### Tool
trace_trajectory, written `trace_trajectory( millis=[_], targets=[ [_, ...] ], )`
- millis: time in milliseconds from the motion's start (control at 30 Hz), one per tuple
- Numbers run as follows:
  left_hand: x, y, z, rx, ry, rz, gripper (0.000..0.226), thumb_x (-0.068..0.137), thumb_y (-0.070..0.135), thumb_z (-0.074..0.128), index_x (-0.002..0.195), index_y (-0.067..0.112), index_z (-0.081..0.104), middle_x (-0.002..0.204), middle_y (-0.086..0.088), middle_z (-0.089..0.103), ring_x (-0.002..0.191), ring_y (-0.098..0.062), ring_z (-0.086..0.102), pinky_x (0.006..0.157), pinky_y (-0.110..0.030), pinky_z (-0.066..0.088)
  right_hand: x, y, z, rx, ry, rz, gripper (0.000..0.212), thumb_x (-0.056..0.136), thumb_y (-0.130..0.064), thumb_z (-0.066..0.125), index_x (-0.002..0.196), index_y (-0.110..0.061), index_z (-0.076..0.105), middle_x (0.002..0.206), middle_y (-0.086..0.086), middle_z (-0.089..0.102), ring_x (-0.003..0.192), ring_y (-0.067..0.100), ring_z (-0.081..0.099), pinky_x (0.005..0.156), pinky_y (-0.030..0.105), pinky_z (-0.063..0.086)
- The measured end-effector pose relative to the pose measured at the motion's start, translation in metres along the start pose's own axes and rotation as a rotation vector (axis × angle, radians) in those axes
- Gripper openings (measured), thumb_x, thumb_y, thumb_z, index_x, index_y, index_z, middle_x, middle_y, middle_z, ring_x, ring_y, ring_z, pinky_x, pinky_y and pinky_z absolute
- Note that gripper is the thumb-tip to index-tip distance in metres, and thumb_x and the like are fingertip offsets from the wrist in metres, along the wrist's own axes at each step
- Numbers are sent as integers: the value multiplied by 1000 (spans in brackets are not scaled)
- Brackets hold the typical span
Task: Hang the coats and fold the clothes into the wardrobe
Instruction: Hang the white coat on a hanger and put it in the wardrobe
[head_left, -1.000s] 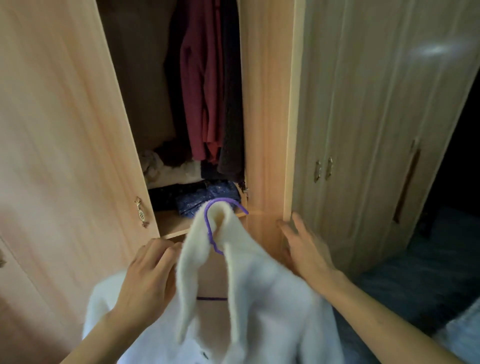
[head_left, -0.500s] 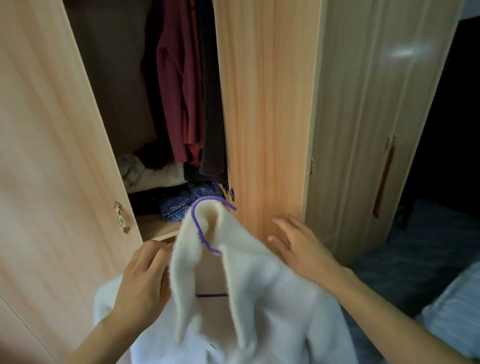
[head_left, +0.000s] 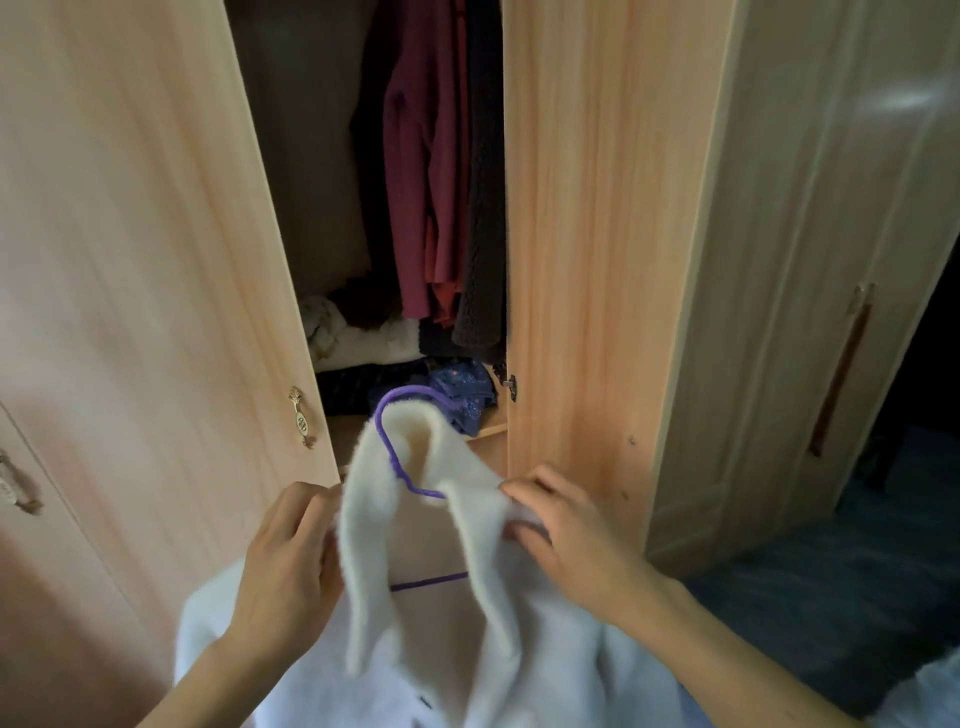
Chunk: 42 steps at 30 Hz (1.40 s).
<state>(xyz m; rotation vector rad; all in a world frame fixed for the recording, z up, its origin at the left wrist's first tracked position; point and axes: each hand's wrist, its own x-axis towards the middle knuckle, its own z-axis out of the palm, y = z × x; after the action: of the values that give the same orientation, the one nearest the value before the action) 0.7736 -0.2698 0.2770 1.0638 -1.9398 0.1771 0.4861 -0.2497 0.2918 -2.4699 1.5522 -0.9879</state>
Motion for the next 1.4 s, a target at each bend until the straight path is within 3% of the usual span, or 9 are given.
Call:
trace_trajectory(
  millis=[167,400,533,667,767,1000,1100,1233,1400],
  targets=[
    [-7,-5,-9,9,6,-7,27,81,16,38,103,20,53,93,3,47,76,-16,46,65,-22,33,15,-9,24,43,75,-52,12,88,-4,61,98,-9,63,90,3,48,83,25,52,74,46,46],
    [9,-25,-17,2,-2,-4,21,82,12,42,99,20,51,89,0,48,74,-17,47,65,-22,37,59,-25,41,88,141,-160,6,89,-15,64,91,-9,62,83,0,48,72,23,50,64,45,48],
    [26,-54,-21,-8,26,-37,23,83,15,41,102,22,52,90,1,48,74,-17,49,65,-26,41,91,-32,55,74,224,-167,11,86,-16,66,96,-11,65,92,-2,57,81,23,57,68,40,49],
    [42,-86,-24,-8,24,-34,21,82,12,41,98,21,51,87,3,47,73,-17,47,64,-26,39,119,-34,77,-3,321,-140,22,80,-5,74,99,-13,65,86,-2,52,75,22,53,63,37,44],
    [54,-110,-24,-15,-17,-15,16,81,12,42,94,18,50,86,3,45,71,-21,47,61,-33,43,136,-33,96,-19,390,-136,22,82,-9,68,103,-17,63,86,-3,51,76,21,51,66,34,42],
    [71,-158,-21,-65,-171,51,26,91,27,49,111,18,62,93,4,54,81,-21,56,66,-37,51,155,-25,138,44,537,27,20,84,-12,65,104,-8,69,92,2,59,82,27,60,73,33,44],
    [86,-171,-18,-77,-206,76,26,94,30,50,113,18,63,99,4,55,86,-20,57,70,-38,52,163,-15,142,64,541,92,22,84,-16,65,104,-7,70,93,3,60,80,25,61,70,28,44],
    [116,-184,-13,-34,-286,129,30,100,33,46,120,18,62,105,1,59,93,-22,58,77,-38,50,187,2,140,144,556,132,19,83,-16,70,101,-10,71,90,-1,61,79,6,55,69,5,38],
    [158,-198,-5,93,-316,103,47,103,42,28,121,17,64,125,-1,60,113,-23,53,95,-36,44,217,24,144,204,567,136,24,79,-3,79,100,-9,72,89,-1,63,81,3,56,68,4,39]
  ],
)
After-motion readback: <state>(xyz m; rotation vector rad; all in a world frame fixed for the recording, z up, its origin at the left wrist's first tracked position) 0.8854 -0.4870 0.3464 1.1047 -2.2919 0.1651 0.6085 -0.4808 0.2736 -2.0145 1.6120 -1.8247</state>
